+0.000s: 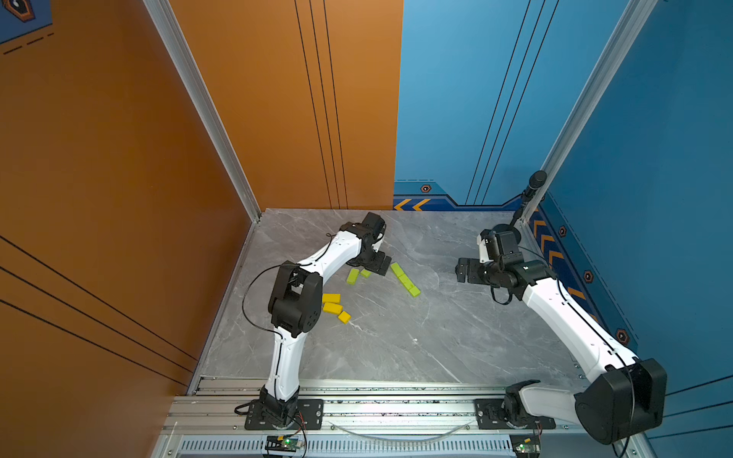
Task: Assemble the letter v with building blocks
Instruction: Assemble the building block at the center of the board, then pick up the building block from the center of the board.
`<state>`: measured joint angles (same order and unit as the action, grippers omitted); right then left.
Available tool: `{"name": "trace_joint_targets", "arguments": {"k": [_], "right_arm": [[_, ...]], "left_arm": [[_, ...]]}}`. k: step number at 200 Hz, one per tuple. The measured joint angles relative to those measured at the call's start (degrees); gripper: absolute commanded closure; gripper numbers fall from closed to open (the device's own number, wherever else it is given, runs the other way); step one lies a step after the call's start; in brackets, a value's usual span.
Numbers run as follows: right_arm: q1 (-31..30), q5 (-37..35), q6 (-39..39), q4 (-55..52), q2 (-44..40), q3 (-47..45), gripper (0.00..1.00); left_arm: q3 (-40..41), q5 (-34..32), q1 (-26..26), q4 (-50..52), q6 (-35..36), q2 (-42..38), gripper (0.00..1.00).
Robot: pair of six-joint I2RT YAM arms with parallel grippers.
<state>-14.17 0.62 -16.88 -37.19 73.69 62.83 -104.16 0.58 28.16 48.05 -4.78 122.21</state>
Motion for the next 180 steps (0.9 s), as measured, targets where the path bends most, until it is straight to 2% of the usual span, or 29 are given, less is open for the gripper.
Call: {"name": "trace_joint_targets", "arguments": {"k": [48,123,127,147,180], "right_arm": [[0.0,1.09,-0.15,-0.04,-0.09,-1.07,0.0],[-0.02,1.38,-0.13,0.35,-0.74,-2.01,0.0],[-0.02,1.36,-0.13,0.35,-0.81,-2.03,0.0],[-0.02,1.36,-0.13,0.42,-1.51,-2.32,0.0],[-0.02,1.33,-0.13,0.44,-2.27,-2.51,0.0]], "left_arm": [[-2.27,1.68,-0.57,0.26,2.67,4.63,0.1],[-4.31,1.99,-4.17,0.74,6.78,8.13,0.12],[-4.42,1.99,-4.15,0.72,6.93,8.35,0.17],[-5.38,1.86,-4.04,0.87,7.54,9.44,0.18],[-6.62,-0.02,-3.28,0.92,8.44,11.34,0.29]]}}
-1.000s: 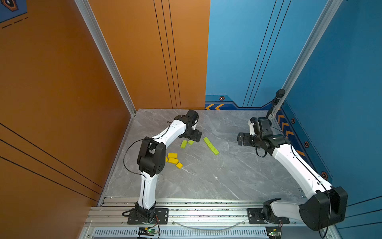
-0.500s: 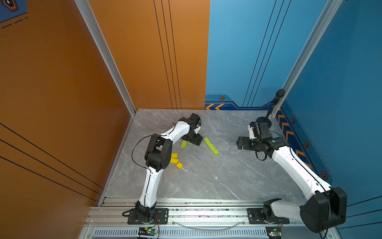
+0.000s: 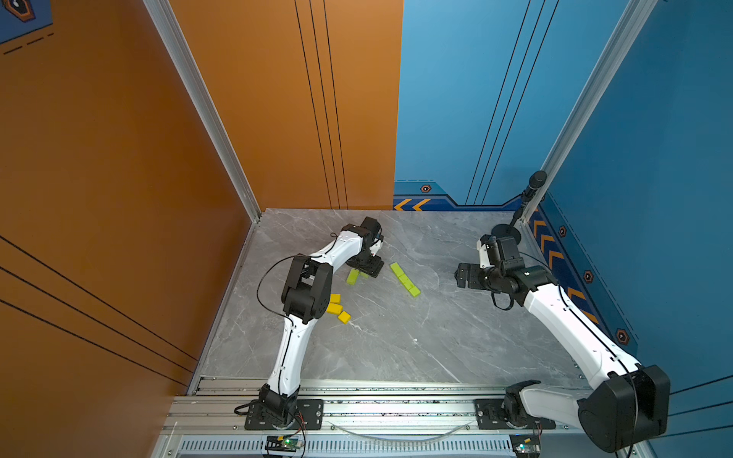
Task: Assemble the letter v with building blocks
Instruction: Pick up the building block from the center of the board.
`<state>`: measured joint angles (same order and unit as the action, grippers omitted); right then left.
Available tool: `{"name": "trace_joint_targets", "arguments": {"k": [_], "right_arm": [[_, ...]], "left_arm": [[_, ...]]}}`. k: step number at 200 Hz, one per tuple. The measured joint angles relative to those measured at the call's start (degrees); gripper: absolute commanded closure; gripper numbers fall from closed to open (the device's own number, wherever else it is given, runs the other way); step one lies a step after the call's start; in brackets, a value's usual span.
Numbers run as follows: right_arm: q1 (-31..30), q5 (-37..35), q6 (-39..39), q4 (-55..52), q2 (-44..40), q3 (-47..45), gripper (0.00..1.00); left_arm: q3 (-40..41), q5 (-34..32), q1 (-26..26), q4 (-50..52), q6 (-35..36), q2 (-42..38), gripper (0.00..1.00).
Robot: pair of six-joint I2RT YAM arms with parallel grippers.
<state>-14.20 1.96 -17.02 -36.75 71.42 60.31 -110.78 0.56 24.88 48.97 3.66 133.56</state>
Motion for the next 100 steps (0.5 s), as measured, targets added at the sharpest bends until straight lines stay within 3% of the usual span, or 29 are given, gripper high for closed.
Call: {"name": "trace_joint_targets", "arguments": {"k": [100], "right_arm": [[-0.04,0.0,0.0,0.37,-0.02,-0.15,0.0]], "left_arm": [[-0.74,-3.17,1.25,-0.02,1.4,0.33,0.68]]}}
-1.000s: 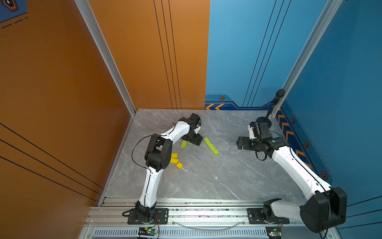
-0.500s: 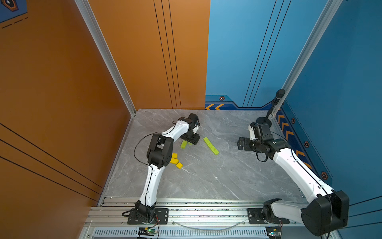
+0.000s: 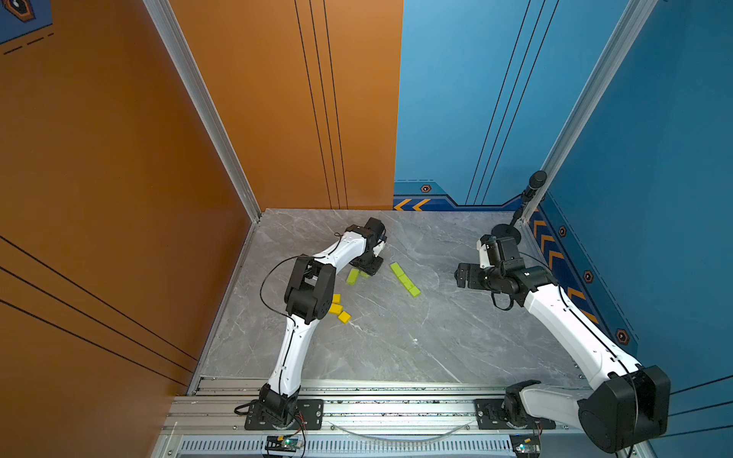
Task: Assemble the letter v with building blocks
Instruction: Pick up the building block from the center of the board.
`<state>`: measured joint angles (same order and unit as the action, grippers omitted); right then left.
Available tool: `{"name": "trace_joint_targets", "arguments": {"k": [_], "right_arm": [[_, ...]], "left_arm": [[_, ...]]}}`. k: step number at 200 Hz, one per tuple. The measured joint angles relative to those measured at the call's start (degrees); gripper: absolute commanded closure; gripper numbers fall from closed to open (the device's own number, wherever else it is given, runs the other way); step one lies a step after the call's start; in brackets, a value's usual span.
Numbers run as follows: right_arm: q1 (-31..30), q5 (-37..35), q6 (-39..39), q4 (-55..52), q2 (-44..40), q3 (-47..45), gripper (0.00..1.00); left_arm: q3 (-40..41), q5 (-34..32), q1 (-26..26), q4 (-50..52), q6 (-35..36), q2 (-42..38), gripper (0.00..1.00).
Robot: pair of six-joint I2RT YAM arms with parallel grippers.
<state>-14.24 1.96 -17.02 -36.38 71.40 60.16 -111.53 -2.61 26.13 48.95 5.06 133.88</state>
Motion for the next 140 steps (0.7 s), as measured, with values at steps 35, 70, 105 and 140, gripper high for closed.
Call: {"name": "trace_joint_targets", "arguments": {"k": [35,70,105,140], "right_arm": [[-0.11,0.0,0.0,0.0,0.0,0.0,0.0],[-0.31,-0.02,-0.02,-0.02,0.0,0.0,0.0],[-0.33,0.0,-0.92,0.0,-0.07,0.0,0.0],[1.14,0.5,-2.6,-0.07,-0.07,0.33,0.0]], "left_arm": [[0.0,-0.55,0.55,0.0,0.09,-0.04,0.77],[-0.04,-1.29,0.87,0.39,-0.17,-0.72,0.8],[-4.02,-2.6,2.89,2.38,-3.28,-6.03,0.79],[-16.74,-3.04,7.98,3.08,-10.14,-9.73,0.79]]}}
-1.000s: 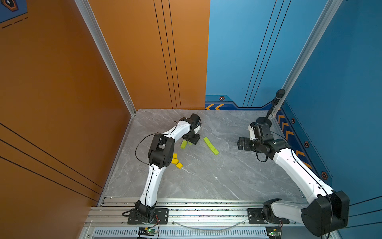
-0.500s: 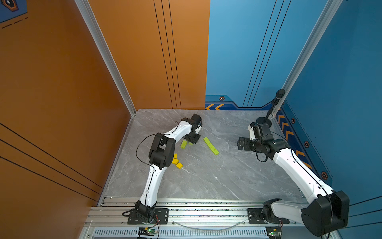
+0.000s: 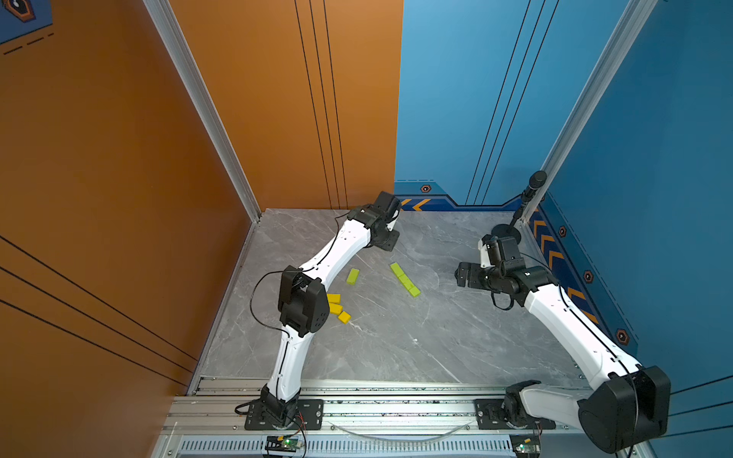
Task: Assemble the letter v with building blocks
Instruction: Pick up the building block from the center of the board, then assemble the building block at the center of the board.
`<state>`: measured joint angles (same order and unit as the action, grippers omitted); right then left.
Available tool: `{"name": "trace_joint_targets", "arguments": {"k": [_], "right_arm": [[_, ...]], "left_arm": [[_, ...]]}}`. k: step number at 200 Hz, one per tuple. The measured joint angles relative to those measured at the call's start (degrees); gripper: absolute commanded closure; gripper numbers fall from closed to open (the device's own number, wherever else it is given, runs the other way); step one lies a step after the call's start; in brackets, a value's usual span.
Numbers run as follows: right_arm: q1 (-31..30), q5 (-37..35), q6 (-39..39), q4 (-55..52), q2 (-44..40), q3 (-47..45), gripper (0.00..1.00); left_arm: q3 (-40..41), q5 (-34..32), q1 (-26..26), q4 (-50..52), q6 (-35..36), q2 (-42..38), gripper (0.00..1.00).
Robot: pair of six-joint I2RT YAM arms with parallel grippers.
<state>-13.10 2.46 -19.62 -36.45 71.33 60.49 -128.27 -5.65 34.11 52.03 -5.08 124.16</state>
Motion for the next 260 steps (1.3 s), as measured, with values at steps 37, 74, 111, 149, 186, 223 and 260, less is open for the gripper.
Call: {"name": "trace_joint_targets", "arguments": {"k": [37,74,111,149,186,223,260], "right_arm": [[4.13,0.5,-1.49,-0.15,-1.73,0.28,0.0],[8.83,0.83,-2.36,-0.59,-6.1,0.22,0.0],[9.97,1.07,-2.8,-0.61,-8.55,-1.62,0.0],[10.23,1.09,-2.97,-0.66,-8.98,-4.0,0.0],[10.45,1.46,-3.19,-0.63,-8.98,-4.22,0.0],[10.45,1.92,-3.41,-0.57,-8.98,-5.07,0.0],[10.21,1.9,-3.43,-0.52,-8.63,-5.29,0.0]], "left_arm": [[-10.71,0.22,7.54,0.2,-6.47,4.57,0.79],[-18.27,0.22,12.85,0.57,-9.99,14.82,0.79],[-21.35,0.2,14.91,1.64,-9.35,21.88,0.78],[-21.31,-0.02,15.06,2.1,-5.09,23.93,0.78],[-19.89,-1.01,15.1,2.03,-0.85,23.96,0.76],[-18.95,-1.6,15.1,2.03,1.66,25.62,0.76],[-17.57,-1.9,14.97,2.05,1.88,27.17,0.76]]}}
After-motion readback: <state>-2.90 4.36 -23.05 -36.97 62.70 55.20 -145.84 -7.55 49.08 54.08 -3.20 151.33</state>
